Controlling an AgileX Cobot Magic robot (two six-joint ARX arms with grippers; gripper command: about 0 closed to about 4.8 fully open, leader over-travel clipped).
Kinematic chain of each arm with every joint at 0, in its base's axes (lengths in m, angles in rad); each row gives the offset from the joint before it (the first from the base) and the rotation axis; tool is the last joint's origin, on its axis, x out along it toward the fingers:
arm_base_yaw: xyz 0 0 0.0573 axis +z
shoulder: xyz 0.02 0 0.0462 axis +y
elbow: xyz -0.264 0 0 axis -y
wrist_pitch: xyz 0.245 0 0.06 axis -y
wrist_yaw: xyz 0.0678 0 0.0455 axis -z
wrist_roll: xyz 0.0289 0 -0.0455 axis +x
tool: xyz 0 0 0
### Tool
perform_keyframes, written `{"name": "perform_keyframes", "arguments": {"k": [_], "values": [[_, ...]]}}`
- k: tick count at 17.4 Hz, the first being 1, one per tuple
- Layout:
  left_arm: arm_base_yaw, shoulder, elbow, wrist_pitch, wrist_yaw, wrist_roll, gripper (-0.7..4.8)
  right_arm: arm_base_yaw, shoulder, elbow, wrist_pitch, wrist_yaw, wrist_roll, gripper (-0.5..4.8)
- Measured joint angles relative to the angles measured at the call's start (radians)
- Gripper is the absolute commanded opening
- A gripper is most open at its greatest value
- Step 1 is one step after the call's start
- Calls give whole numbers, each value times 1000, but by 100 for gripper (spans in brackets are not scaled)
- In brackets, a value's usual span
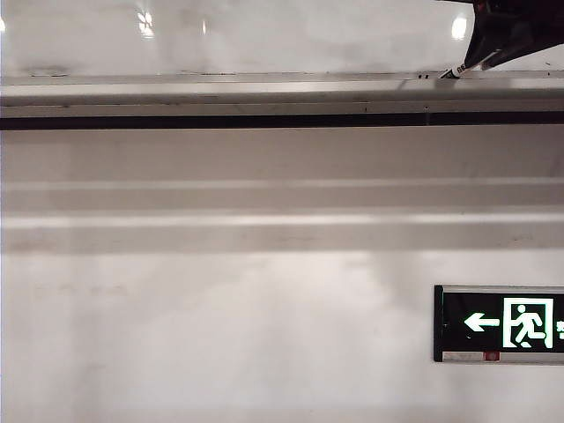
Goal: Take a marker from the whiteboard tray, write "Hi!" on the whiteboard, and then put the marker back vertically into the whiteboard tray.
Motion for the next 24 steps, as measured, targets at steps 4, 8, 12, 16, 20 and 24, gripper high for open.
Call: {"name": "perform_keyframes", "arguments": {"k": [4, 8, 12, 16, 20, 24], "values": [[0, 0, 0, 4, 0, 0, -6, 0, 13, 0, 26, 11, 0, -1], [0, 0, 0, 5, 0, 0, -6, 0, 25, 5, 45, 21, 0, -1], [0, 0, 0, 5, 0, 0, -6, 0, 70, 53, 27, 23, 0, -1], [0, 0, 0, 5, 0, 0, -6, 0, 109, 85, 15, 23, 0, -1], [0, 0, 0, 6, 0, 0, -6, 0, 127, 94, 24, 24, 1, -1], [0, 0, 0, 6, 0, 0, -6, -1, 135, 100, 37, 38, 1, -1]]}}
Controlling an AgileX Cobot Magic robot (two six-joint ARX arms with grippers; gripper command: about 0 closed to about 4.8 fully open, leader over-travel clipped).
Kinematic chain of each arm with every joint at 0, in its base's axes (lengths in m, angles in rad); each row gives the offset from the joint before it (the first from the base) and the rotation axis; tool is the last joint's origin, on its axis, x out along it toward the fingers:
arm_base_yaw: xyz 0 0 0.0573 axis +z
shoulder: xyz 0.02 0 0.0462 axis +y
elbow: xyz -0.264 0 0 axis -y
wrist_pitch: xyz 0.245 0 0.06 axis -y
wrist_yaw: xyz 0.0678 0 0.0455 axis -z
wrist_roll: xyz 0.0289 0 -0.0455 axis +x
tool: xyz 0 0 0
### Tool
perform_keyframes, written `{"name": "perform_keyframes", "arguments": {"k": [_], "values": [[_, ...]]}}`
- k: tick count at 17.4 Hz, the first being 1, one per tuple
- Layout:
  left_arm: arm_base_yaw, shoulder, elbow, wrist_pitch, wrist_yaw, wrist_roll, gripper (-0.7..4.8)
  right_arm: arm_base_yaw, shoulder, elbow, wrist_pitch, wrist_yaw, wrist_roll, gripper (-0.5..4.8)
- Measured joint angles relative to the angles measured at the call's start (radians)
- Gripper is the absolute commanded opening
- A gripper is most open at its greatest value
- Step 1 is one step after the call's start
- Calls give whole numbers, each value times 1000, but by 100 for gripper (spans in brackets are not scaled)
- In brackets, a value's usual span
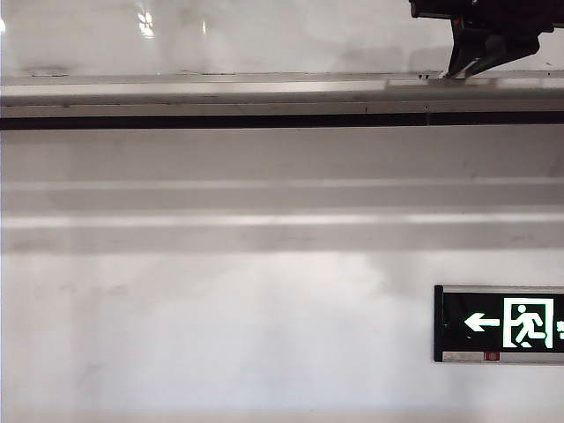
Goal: Take a marker from the whiteboard tray, write "Hi!" on the whiteboard, and then put the marker back vertically into the whiteboard tray.
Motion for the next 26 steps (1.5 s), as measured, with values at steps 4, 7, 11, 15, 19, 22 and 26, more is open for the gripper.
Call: {"name": "perform_keyframes", "arguments": {"k": [4, 7, 11, 15, 19, 22, 26], "values": [[0, 0, 0, 0, 0, 0, -6, 0, 7, 0, 7, 7, 0, 0], [0, 0, 0, 0, 0, 0, -6, 0, 11, 0, 12, 7, 0, 65], [0, 0, 0, 0, 0, 0, -6, 0, 13, 1, 29, -3, 0, 252], [0, 0, 0, 0, 0, 0, -6, 0, 14, 28, 23, -35, 3, 253], [0, 0, 0, 0, 0, 0, -6, 0, 13, 61, 23, -37, -1, 253], [0, 0, 0, 0, 0, 0, -6, 0, 8, 85, 2, -39, -3, 253], [0, 0, 0, 0, 0, 0, -6, 0, -37, 134, -30, -39, -4, 82]]}}
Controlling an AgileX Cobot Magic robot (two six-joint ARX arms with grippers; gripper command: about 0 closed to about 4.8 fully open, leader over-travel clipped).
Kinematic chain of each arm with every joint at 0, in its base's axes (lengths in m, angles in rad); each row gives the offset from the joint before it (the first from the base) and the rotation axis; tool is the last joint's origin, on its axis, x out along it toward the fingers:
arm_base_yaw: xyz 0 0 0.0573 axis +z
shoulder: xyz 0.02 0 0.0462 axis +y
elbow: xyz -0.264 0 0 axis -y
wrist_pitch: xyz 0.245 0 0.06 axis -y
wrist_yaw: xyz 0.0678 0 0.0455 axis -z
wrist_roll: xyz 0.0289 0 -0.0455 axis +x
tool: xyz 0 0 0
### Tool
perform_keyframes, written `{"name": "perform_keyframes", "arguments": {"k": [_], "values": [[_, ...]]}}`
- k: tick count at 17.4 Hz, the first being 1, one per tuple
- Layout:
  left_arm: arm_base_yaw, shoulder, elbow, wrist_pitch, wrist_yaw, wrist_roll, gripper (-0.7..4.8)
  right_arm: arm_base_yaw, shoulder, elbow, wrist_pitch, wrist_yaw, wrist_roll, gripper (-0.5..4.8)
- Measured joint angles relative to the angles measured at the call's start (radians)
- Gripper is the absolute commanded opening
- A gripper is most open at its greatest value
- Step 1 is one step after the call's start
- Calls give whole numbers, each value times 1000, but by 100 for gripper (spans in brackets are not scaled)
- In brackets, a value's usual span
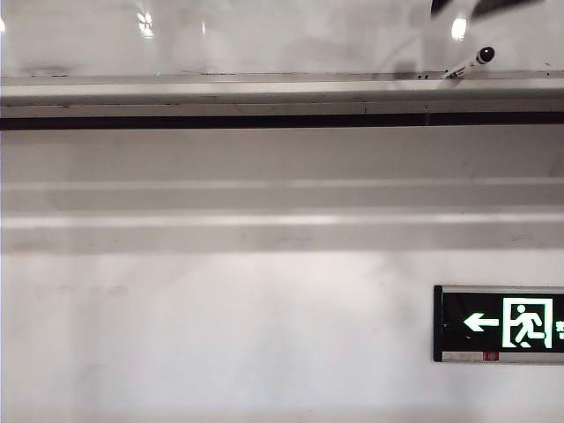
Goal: Take a marker from the whiteboard tray, write "Hi!" on the whiteboard, and then put the marker back vertically into the whiteboard tray.
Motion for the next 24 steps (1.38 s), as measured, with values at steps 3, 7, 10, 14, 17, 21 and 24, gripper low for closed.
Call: {"name": "perform_keyframes", "arguments": {"k": [3, 7, 10, 14, 17, 21, 24], "values": [[0, 0, 0, 0, 0, 0, -6, 10, -69, 30, 0, -1, -1, -6], [0, 0, 0, 0, 0, 0, -6, 77, -151, 115, -15, -24, -21, -6], [0, 0, 0, -2, 21, 0, -6, 126, -158, 198, -108, -30, -42, -6], [0, -36, 0, -19, 25, 0, -6, 141, -204, 242, -219, -25, -100, -6], [0, -106, -23, -37, 6, 16, -6, 140, -310, 224, -262, 5, -167, -6], [0, -332, -303, -18, -54, 23, -6, 140, -550, -68, -244, 1, -184, -5], [0, -519, -523, 70, -115, 25, -6, 140, -756, -323, -177, 1, -184, -6]]}}
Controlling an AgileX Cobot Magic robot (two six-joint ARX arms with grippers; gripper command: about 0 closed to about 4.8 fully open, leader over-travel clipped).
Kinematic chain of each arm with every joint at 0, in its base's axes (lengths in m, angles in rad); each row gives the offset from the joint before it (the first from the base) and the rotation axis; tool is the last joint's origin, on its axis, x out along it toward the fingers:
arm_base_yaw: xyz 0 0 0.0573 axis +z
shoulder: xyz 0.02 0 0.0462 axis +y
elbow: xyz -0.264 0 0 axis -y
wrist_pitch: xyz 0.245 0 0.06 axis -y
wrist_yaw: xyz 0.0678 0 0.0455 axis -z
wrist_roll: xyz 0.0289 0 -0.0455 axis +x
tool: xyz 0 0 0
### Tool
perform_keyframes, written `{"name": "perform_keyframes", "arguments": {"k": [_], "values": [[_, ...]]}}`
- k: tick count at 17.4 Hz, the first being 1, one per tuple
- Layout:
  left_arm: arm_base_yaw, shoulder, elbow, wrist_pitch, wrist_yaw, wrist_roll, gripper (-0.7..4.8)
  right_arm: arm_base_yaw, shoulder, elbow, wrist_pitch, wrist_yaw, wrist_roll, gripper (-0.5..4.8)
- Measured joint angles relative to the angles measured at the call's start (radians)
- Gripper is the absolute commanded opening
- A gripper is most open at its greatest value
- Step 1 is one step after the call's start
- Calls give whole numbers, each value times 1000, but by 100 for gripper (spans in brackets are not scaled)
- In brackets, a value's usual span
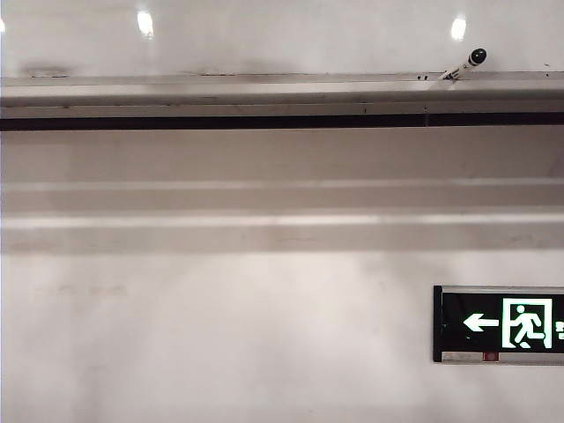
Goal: Take a marker from the whiteboard tray, write "Hi!" on the whiteboard, and then put the marker back vertically into the whiteboard tray.
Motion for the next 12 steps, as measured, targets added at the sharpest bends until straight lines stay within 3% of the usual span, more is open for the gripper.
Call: {"name": "perform_keyframes", "arguments": {"k": [3, 5, 8, 12], "values": [[0, -114, -211, 4, -20, -37, -6, 0, -139, -175, -10, 0, 19, -6], [0, -196, -332, 79, -44, -36, -6, 0, -239, -273, -2, 16, 22, -5], [0, -216, -446, 43, -44, -38, -6, 0, -370, -424, -29, 23, 27, -3], [0, -219, -591, 229, -22, -18, -6, 0, -475, -545, -146, 24, 31, 13]]}}
